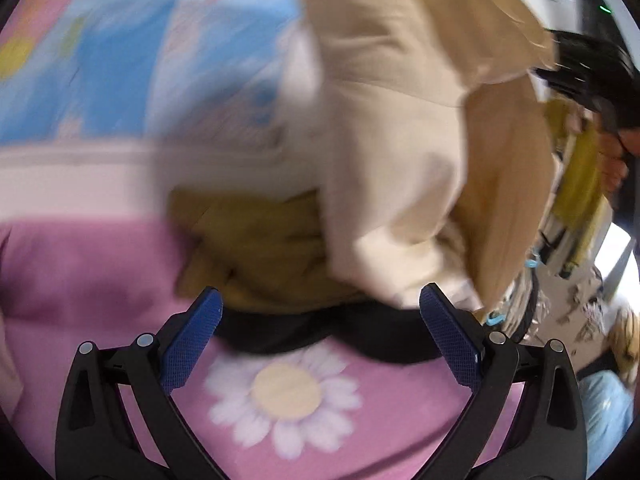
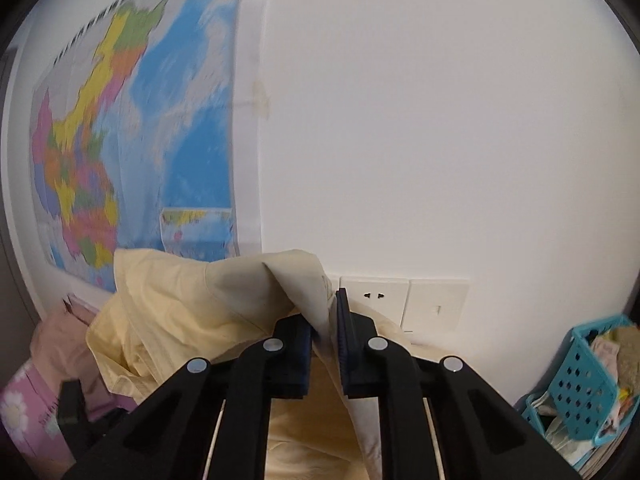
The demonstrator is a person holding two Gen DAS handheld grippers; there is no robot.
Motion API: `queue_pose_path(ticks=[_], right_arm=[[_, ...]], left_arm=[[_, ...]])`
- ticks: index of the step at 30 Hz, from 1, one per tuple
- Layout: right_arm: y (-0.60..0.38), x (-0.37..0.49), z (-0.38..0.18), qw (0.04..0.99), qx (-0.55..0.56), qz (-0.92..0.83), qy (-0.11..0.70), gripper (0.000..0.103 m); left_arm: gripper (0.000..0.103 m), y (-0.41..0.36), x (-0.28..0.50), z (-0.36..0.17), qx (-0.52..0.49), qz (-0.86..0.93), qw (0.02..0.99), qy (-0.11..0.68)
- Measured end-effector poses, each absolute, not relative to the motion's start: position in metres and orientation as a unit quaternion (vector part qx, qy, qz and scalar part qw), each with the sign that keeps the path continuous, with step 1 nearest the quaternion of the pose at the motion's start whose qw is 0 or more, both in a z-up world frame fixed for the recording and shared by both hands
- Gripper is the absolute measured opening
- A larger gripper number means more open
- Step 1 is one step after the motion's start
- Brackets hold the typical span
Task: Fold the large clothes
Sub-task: 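Lift the cream jacket up with both grippers, shaking it out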
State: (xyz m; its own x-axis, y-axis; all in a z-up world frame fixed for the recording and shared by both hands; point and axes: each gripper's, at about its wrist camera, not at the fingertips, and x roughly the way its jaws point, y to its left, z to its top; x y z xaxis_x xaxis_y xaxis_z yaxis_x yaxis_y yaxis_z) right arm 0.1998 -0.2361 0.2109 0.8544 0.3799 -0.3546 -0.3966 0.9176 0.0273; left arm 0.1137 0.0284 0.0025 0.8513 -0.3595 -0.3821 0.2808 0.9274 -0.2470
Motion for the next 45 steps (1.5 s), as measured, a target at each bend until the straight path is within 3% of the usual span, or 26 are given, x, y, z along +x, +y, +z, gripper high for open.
queue_pose_path(ticks=[2,4,6,16,23,27,33,41,45], right_arm=[[-0.244,0.195,0.213,0.965,-0.019,0.196,0.174,0.010],[-0.253,0.198,0.220,0.967,-0.018,0.190,0.169,0.010],[-0.257,0.197,0.223,0.968,-0.011,0.187,0.170,0.010],[-0.334,0.096,0.309,0.992,0.020,0.106,0.059,0.008],[-0.368,-0.021,0.386,0.990,0.025,0.126,-0.053,0.008],[-0.371,-0.074,0.401,0.981,0.019,0.181,-0.068,0.008],[-0.353,-0.119,0.368,0.952,0.040,0.301,-0.031,0.008],[-0.302,-0.182,0.312,0.888,0.013,0.460,-0.007,0.008],[-0.292,-0.152,0.305,0.856,0.050,0.514,0.009,0.009]], left_arm=[[0.097,0.021,0.125,0.004,-0.083,-0.172,0.957,0.217],[0.068,0.011,0.146,0.007,-0.073,-0.164,0.956,0.231],[0.004,0.004,0.162,0.011,-0.090,-0.185,0.944,0.257],[0.003,-0.052,0.120,0.141,0.006,-0.223,0.966,0.132],[0.003,-0.028,0.038,0.258,-0.020,-0.234,0.972,0.008],[0.004,0.004,-0.039,0.300,0.001,-0.187,0.981,-0.048],[0.004,0.060,-0.136,0.312,0.023,-0.120,0.990,-0.074],[0.004,0.109,-0.263,0.303,0.053,-0.013,0.997,-0.050],[0.004,0.112,-0.296,0.303,0.056,0.020,0.998,-0.020]])
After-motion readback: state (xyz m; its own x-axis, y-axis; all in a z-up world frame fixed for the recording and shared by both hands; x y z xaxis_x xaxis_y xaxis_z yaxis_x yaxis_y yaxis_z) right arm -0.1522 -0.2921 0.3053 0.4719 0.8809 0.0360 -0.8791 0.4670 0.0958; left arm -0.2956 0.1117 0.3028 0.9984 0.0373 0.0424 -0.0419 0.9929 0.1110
